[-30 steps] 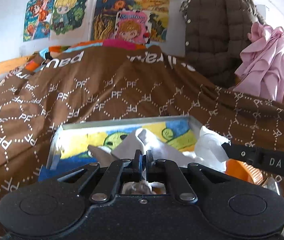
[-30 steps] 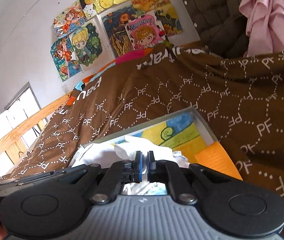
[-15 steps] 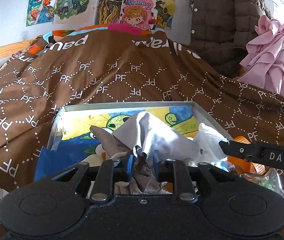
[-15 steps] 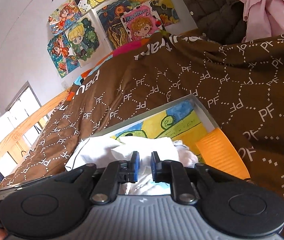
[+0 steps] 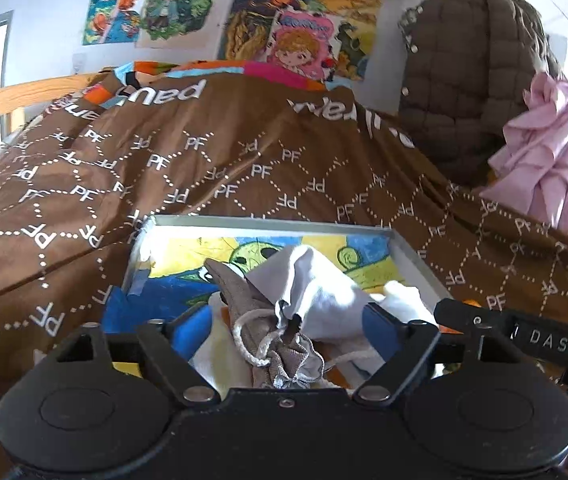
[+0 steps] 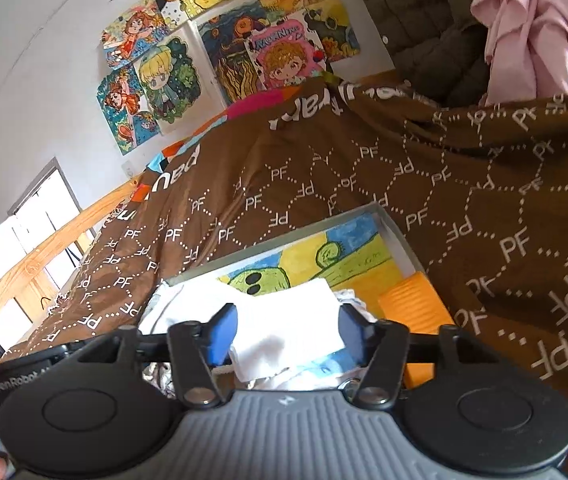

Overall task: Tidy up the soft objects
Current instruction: 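Open both tools to drop the white tissue and cloth into the tray, then withdraw both open tools from the tray toward the items beside it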

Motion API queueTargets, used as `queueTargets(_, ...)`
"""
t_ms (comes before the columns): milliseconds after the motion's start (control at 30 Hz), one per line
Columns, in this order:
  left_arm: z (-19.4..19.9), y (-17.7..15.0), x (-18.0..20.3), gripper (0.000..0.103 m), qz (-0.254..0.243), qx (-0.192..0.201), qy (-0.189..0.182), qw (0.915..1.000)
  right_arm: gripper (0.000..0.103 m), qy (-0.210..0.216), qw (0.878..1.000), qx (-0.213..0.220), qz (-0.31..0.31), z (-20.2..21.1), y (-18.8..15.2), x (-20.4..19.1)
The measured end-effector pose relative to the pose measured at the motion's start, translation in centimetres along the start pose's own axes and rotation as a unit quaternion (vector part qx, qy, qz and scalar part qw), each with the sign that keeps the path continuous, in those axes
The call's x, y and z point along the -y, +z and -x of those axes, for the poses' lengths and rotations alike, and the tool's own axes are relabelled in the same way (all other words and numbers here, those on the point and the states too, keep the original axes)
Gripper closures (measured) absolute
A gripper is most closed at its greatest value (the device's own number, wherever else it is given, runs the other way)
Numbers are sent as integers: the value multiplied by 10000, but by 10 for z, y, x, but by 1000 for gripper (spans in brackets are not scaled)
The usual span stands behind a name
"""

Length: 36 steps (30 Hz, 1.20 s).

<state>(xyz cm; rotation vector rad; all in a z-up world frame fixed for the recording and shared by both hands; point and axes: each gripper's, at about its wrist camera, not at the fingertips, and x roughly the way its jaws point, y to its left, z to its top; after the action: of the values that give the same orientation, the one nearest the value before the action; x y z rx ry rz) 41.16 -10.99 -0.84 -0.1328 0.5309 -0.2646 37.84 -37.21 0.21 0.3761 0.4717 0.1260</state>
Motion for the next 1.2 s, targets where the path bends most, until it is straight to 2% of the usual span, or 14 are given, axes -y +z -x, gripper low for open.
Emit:
queueTargets(233,35,9,5,7,22,175,54,9998,16,-27,9995,301,58,43,7,-11)
queueTargets(333,55,13,9,3,0,306,43,9995,12,-4,9991,423,56,63,10,-13)
queueTargets(600,111,22,23,1,-129,492,-121,9986,2,83,9976,658,201,123,15,-26)
queueTargets(933,184,8,35,1,-420,490,-128,9978,0,189,9947,856,534,191,0,-49)
queueTargets(1200,239,-27,28,1,90,587,123,9982,0,353,9936,815,697,230,-30,-58)
